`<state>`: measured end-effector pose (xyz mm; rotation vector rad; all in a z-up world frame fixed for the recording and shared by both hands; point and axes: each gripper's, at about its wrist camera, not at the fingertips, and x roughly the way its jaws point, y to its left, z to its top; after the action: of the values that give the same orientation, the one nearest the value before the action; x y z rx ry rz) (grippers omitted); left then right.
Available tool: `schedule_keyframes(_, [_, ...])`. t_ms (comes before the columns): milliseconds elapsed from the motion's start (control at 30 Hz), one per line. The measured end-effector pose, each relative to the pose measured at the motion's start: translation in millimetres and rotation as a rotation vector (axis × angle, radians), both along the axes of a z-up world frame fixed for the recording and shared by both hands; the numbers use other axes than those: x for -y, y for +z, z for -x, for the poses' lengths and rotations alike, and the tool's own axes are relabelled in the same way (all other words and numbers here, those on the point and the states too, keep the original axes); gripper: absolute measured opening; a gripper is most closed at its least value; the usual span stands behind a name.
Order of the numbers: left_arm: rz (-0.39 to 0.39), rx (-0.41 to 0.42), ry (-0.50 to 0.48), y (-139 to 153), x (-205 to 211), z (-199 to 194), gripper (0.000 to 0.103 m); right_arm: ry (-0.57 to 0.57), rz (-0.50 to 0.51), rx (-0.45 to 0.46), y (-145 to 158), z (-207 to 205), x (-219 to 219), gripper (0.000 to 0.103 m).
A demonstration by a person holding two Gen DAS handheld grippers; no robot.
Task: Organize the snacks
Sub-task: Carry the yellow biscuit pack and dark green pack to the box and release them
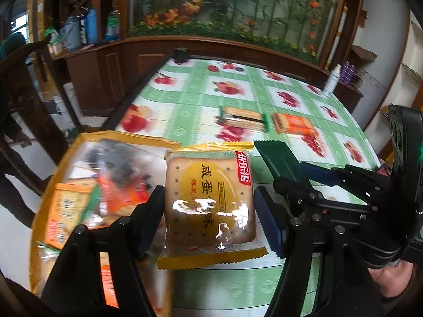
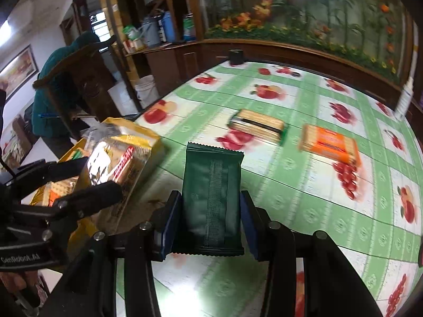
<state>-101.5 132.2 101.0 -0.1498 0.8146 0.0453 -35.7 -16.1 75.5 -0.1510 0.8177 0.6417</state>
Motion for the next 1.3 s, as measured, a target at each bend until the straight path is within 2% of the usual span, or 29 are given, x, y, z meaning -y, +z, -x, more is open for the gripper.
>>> schedule_keyframes(367, [-0.057, 0.022, 0.119, 9, -63, 17, 0.069, 0.132, 0.000, 0.024, 11, 13, -62, 0.044])
schedule_keyframes(533, [-0.062, 0.013, 0.187, 10, -99, 17, 0.069, 0.193, 0.004, 0.026, 13, 18, -93, 0.044])
schedule_keyframes(667, [-0.035, -0.025, 0.228, -1, -125, 14, 0.069, 0.245, 0.001, 0.009, 9, 21, -117, 0.044])
schedule_keyframes(833, [-0.041, -0.070, 0.245, -16, -141, 7, 0.069, 0.307, -0.019, -0.037, 2, 22, -140, 0.044])
schedule_keyframes(1133, [-0.068, -0.116, 0.272, -32, -158, -23, 0.069, 0.324, -0.004, -0.106, -20, 14, -162, 0.044])
schedule_keyframes(1300, [-0.028, -0.136, 0.271, -35, -166, -28, 0.069, 0.394, 0.046, -0.039, -16, 32, -177, 0.046])
